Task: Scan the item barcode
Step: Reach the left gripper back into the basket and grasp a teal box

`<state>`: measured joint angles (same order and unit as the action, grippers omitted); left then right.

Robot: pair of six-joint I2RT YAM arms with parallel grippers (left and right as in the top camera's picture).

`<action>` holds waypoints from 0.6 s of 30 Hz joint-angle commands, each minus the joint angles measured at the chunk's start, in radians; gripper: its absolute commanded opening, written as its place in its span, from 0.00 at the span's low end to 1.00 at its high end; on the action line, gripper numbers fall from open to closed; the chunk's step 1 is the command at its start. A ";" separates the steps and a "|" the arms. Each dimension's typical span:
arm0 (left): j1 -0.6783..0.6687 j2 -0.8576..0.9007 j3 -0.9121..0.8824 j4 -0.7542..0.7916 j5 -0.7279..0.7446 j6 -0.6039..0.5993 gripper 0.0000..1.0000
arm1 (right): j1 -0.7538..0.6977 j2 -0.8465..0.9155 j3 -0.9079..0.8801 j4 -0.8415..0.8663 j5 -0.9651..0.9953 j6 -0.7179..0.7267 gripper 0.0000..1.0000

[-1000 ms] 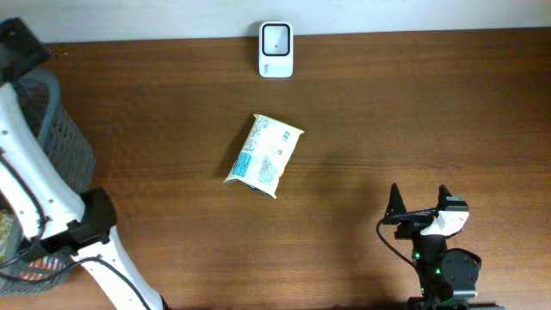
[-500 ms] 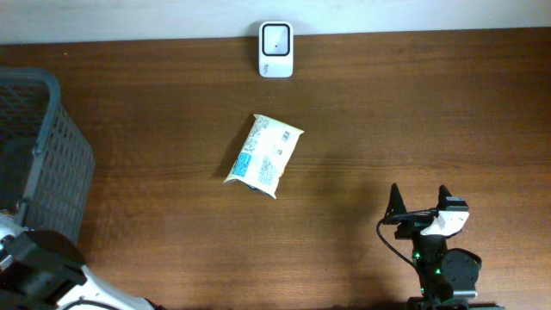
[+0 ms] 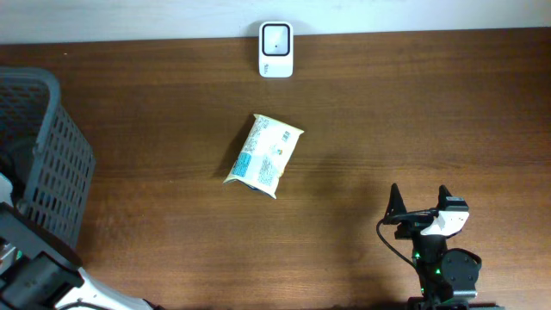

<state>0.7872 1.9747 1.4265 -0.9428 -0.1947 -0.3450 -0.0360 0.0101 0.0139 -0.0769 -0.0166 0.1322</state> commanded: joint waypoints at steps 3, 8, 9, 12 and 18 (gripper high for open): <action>0.008 -0.004 -0.010 0.045 -0.038 -0.001 0.62 | -0.004 -0.006 -0.008 -0.001 0.009 0.003 0.99; 0.008 -0.005 0.128 -0.033 -0.037 0.002 0.61 | -0.004 -0.006 -0.008 -0.001 0.009 0.003 0.99; 0.008 -0.005 0.184 -0.074 -0.038 0.002 0.62 | -0.004 -0.006 -0.008 -0.001 0.009 0.003 0.99; 0.008 -0.004 0.212 -0.090 -0.039 0.002 0.62 | -0.004 -0.006 -0.008 -0.001 0.009 0.003 0.99; 0.035 -0.004 0.056 0.034 -0.135 -0.003 0.60 | -0.004 -0.006 -0.008 -0.001 0.009 0.003 0.99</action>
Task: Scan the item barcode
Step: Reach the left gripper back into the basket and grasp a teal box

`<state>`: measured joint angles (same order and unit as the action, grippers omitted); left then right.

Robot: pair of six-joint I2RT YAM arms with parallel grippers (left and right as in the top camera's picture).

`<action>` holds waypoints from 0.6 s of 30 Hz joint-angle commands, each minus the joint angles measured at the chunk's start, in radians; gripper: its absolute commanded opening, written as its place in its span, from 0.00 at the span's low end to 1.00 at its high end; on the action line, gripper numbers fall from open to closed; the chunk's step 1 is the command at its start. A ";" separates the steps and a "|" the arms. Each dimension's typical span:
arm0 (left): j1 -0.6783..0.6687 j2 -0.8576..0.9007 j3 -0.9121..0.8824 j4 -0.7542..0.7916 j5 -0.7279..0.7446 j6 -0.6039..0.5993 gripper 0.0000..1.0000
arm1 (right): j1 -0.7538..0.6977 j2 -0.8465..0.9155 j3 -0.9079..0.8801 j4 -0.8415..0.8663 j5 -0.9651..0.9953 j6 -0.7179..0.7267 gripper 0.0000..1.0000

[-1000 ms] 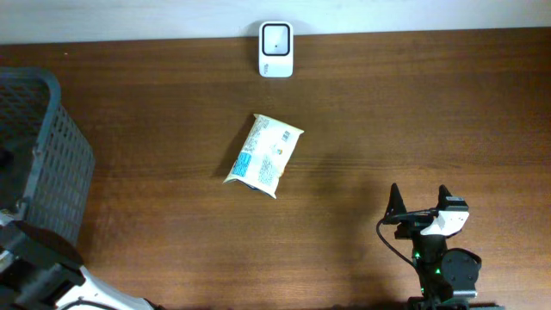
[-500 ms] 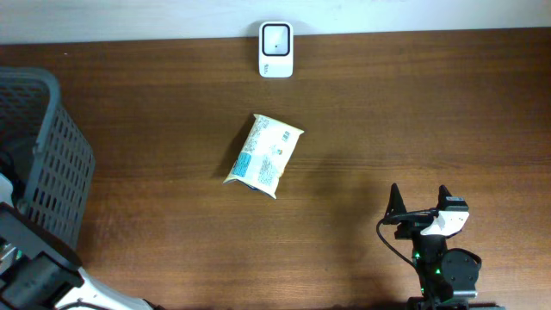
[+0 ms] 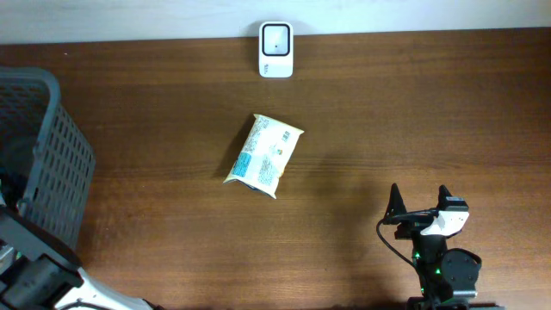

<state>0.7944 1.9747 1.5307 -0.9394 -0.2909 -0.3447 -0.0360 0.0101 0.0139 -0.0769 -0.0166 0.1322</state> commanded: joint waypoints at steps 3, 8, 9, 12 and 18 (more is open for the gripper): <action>0.043 -0.004 -0.089 0.072 -0.039 -0.003 0.57 | -0.004 -0.006 -0.008 -0.001 0.009 0.003 0.99; 0.047 0.000 -0.137 0.129 -0.039 -0.003 0.41 | -0.004 -0.006 -0.008 -0.001 0.009 0.003 0.99; 0.047 0.002 -0.141 0.129 -0.039 -0.003 0.35 | -0.004 -0.006 -0.008 -0.001 0.009 0.003 0.99; 0.047 0.002 -0.141 0.131 -0.038 -0.003 0.09 | -0.004 -0.006 -0.008 -0.001 0.009 0.003 0.99; 0.046 -0.025 -0.039 0.051 -0.010 -0.002 0.00 | -0.004 -0.006 -0.008 -0.001 0.009 0.003 0.99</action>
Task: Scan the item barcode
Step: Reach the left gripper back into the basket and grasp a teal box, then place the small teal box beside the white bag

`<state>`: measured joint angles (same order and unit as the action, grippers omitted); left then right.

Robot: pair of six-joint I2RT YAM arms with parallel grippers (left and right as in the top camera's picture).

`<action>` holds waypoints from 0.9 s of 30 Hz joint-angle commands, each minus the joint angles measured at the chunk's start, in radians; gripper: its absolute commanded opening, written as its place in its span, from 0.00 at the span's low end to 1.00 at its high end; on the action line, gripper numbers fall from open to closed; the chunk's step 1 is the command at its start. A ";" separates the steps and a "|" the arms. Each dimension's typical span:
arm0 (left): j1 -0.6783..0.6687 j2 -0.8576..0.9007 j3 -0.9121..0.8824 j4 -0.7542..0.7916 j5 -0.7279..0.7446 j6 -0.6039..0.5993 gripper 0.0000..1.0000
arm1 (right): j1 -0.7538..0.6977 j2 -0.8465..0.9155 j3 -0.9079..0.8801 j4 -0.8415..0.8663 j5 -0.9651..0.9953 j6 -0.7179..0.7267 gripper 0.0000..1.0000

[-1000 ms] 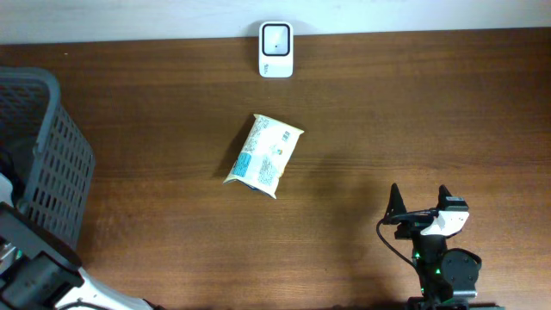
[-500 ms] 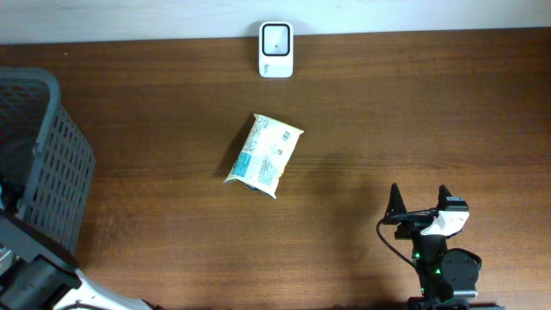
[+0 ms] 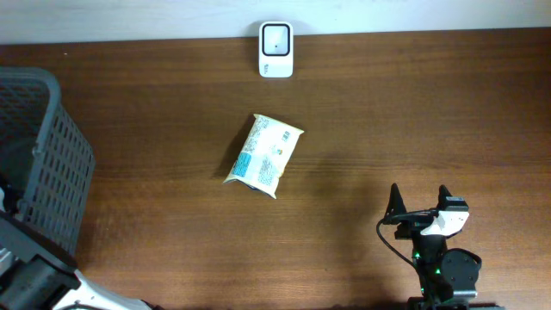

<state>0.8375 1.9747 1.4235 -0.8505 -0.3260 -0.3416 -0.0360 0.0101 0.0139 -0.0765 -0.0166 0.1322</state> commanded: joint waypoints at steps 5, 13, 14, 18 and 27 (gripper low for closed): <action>0.003 -0.162 0.408 -0.163 0.306 -0.005 0.00 | -0.004 -0.006 -0.008 -0.002 0.009 0.003 0.99; -0.317 -0.431 0.610 -0.185 0.711 0.110 0.00 | -0.004 -0.006 -0.008 -0.001 0.009 0.003 0.99; -0.392 -0.429 0.608 -0.196 0.702 0.149 0.00 | -0.004 -0.006 -0.008 -0.002 0.009 0.003 0.99; -0.767 -0.360 0.548 -0.305 0.432 0.191 0.00 | -0.004 -0.006 -0.008 -0.002 0.009 0.003 0.99; -1.054 0.067 0.291 -0.311 0.356 0.190 0.00 | -0.004 -0.006 -0.008 -0.002 0.009 0.003 0.99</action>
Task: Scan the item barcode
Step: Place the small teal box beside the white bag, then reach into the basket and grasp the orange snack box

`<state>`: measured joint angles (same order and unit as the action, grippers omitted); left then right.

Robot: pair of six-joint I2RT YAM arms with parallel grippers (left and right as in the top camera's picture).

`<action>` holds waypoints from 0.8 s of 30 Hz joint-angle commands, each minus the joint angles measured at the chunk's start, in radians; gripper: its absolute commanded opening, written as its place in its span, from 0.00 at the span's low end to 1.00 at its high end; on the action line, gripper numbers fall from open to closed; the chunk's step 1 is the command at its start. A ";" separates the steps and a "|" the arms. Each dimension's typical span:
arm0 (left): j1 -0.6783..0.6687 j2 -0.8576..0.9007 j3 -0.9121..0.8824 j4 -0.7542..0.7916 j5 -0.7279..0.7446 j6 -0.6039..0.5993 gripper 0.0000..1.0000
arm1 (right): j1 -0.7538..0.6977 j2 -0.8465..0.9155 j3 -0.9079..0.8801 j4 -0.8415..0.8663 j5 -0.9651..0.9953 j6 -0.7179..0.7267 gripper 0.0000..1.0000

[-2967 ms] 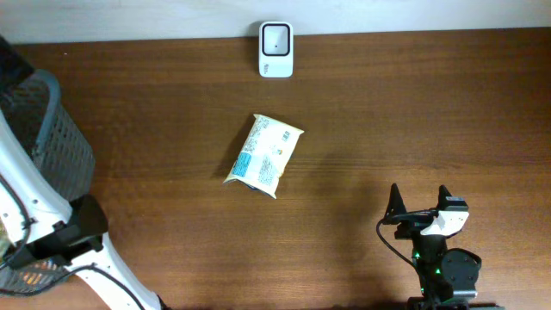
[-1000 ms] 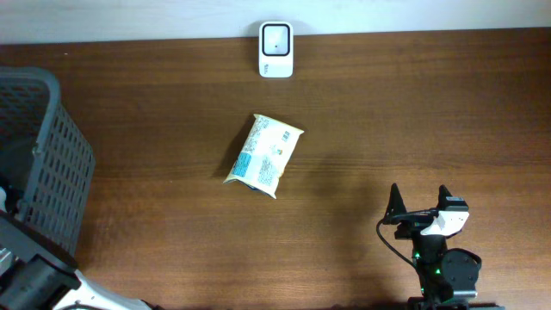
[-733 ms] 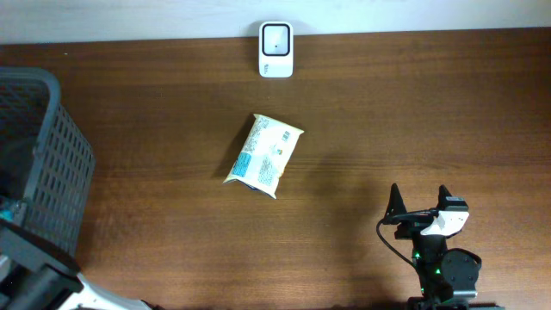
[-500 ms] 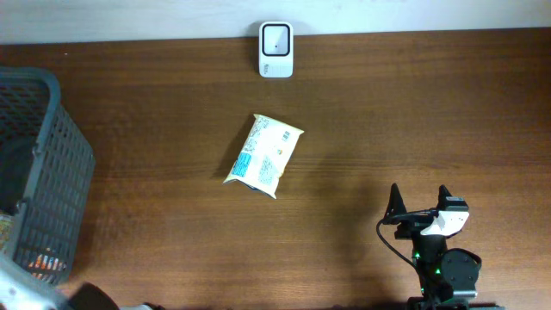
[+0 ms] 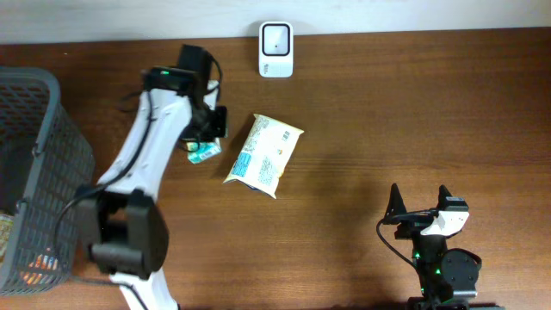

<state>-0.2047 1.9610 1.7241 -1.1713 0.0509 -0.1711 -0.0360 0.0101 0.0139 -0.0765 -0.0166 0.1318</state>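
My left arm reaches out over the table, and its gripper (image 5: 207, 142) hangs left of a white and blue snack packet (image 5: 264, 155) lying flat mid-table. A small teal packet (image 5: 201, 154) pokes out under the left gripper, which appears shut on it; the fingers themselves are hidden by the wrist. The white barcode scanner (image 5: 276, 50) stands at the table's far edge, up and to the right of that gripper. At the near right, my right gripper (image 5: 420, 202) rests open with nothing between its fingers.
A grey mesh basket (image 5: 52, 155) stands at the left edge, with a few colourful items showing low inside it. The brown wooden table (image 5: 413, 120) ends at a white wall along the far side.
My left arm was tucked at the lower left corner by the basket. It now stretches across the table with a small teal packet at its gripper, left of the white packet. The right arm is unchanged.
Through all three earlier moments the left arm stayed low by the basket, shifting only slightly, while the white packet lay mid-table and the right gripper rested open. Now the left gripper is out over the table with a teal packet, below and left of the scanner.
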 commanded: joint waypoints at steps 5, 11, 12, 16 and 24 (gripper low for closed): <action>-0.022 0.178 -0.008 0.023 -0.023 0.020 0.58 | -0.004 -0.006 -0.008 -0.001 0.009 0.003 0.99; -0.005 0.158 0.394 -0.165 -0.108 0.029 0.67 | -0.004 -0.006 -0.008 -0.002 0.009 0.003 0.99; 0.015 0.148 0.538 -0.211 -0.109 0.018 0.66 | -0.004 -0.006 -0.008 -0.002 0.009 0.003 0.99; 0.133 0.090 0.936 -0.338 -0.110 -0.018 0.67 | -0.004 -0.006 -0.008 -0.002 0.009 0.003 0.99; 0.584 -0.024 1.011 -0.517 -0.192 -0.144 0.63 | -0.004 -0.006 -0.008 -0.002 0.009 0.003 0.99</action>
<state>0.2676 1.9465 2.7415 -1.6848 -0.1471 -0.2760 -0.0360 0.0101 0.0135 -0.0765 -0.0166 0.1318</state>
